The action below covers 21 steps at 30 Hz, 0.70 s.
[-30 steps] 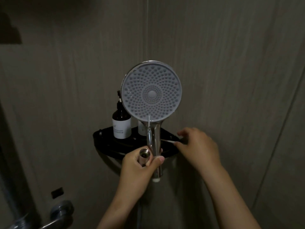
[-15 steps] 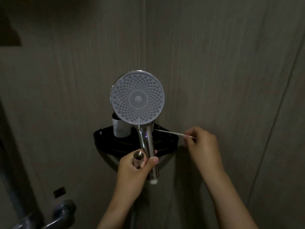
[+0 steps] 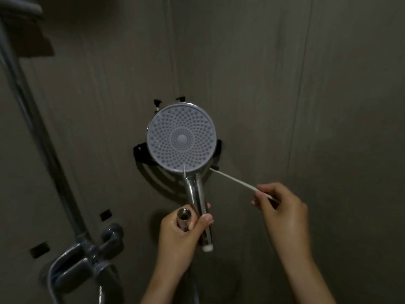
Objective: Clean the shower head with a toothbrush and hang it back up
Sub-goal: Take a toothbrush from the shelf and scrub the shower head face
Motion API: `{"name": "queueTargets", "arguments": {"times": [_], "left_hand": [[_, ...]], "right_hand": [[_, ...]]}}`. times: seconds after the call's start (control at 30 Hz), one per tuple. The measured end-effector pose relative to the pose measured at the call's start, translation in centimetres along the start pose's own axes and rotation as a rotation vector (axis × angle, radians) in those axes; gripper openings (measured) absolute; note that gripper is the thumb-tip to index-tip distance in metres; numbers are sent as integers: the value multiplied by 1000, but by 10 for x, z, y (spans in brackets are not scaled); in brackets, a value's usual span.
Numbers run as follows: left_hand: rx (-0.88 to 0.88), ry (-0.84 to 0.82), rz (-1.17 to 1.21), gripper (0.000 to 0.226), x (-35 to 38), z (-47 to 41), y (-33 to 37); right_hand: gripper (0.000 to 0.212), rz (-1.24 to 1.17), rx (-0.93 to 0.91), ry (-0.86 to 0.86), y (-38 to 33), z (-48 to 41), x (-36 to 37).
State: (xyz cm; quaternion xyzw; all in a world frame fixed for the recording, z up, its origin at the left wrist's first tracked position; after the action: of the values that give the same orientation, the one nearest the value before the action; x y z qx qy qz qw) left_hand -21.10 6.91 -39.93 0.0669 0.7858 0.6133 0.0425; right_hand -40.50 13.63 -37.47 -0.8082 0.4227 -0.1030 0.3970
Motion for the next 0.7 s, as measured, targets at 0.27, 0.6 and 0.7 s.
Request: {"name": "queueTargets", "arguments": {"times": [0.27,0.6,0.7], "left_hand": [[-175,-169,-49,50,-11,130,-36],[-244,-364,-58,46,27,265,-53],[-236,-449,-29,45,47,316,-40]], "right_hand": [[21,55,218,111,-24,140,-84],[16,223,315,296,-63,262,-229],[16,252,324,352,-85,299,-279]]}}
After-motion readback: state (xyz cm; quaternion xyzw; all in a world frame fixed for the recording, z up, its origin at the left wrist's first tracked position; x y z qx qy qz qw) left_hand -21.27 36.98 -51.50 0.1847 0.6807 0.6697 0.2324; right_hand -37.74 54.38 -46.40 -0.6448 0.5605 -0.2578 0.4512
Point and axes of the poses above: each hand's wrist, its own z-axis away from the middle knuckle, its own x-axis out of the palm, y = z × x, the point moved 5 cm from there along -z, towards the middle knuckle, and after that the axes turned 10 degrees about -x, right-handed, at the moved point
